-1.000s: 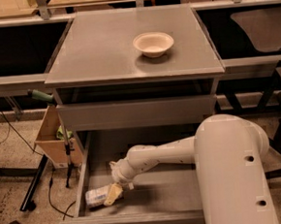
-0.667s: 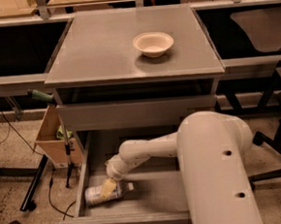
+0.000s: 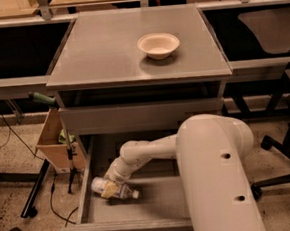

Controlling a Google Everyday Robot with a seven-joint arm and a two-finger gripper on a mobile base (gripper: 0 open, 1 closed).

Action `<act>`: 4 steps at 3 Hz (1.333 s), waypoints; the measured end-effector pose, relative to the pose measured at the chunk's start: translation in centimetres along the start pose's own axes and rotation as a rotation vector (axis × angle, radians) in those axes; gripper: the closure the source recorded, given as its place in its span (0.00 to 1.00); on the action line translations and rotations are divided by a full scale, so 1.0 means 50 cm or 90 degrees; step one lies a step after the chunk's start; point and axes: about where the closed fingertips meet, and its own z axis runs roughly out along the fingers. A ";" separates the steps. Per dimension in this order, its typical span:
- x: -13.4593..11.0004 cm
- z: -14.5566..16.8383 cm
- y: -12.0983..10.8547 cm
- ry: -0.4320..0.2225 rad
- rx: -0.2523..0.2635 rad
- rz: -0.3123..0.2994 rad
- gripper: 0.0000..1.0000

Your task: Pick blue plastic bottle from middle drawer and place on counter

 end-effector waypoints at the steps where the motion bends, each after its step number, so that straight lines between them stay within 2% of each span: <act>1: 0.016 -0.003 0.008 -0.013 0.003 0.020 0.84; 2: 0.021 -0.013 0.013 -0.014 0.004 0.027 1.00; 3: -0.062 -0.153 -0.047 0.006 0.057 0.016 1.00; 4: -0.051 -0.340 -0.042 0.045 0.106 0.000 1.00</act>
Offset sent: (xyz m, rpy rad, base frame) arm 0.0298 -0.0200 0.0438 -0.0219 0.0221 -0.1202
